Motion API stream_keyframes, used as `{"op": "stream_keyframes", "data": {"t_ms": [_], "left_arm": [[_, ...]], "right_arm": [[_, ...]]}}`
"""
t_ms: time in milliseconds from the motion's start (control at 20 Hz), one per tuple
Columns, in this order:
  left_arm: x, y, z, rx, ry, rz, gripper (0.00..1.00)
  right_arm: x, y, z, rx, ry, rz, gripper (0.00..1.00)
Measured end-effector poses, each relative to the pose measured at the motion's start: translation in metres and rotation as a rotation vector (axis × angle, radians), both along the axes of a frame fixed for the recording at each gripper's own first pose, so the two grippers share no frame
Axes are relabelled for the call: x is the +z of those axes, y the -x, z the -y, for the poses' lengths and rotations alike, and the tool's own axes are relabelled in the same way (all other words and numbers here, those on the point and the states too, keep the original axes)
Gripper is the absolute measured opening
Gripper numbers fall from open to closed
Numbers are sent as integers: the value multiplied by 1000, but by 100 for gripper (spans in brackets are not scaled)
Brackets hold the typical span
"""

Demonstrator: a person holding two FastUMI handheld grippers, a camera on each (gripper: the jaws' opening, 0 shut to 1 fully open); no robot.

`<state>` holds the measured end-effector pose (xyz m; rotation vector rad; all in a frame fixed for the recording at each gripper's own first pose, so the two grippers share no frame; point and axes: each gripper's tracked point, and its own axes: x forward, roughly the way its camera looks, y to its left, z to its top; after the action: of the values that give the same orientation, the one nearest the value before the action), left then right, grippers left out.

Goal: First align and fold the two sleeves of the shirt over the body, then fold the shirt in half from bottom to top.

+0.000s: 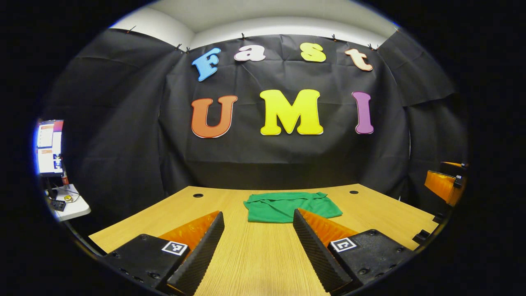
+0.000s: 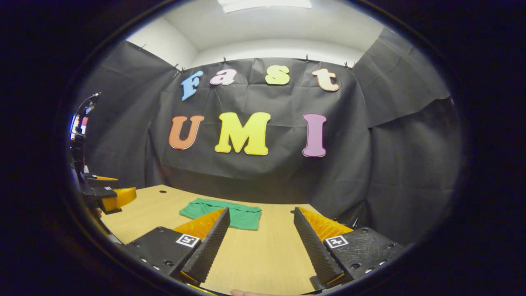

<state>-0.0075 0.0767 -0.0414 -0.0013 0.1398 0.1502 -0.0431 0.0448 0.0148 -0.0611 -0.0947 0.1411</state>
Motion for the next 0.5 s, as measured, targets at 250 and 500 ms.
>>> {"op": "stream_keyframes", "data": {"t_ms": [250, 500], "left_arm": [[-14, -5, 7, -25, -21, -27, 100], [-11, -3, 0, -5, -16, -11, 100]], "right_arm": [[-8, -10, 6, -24, 0, -22, 96], [-12, -11, 3, -18, 12, -38, 95]]}}
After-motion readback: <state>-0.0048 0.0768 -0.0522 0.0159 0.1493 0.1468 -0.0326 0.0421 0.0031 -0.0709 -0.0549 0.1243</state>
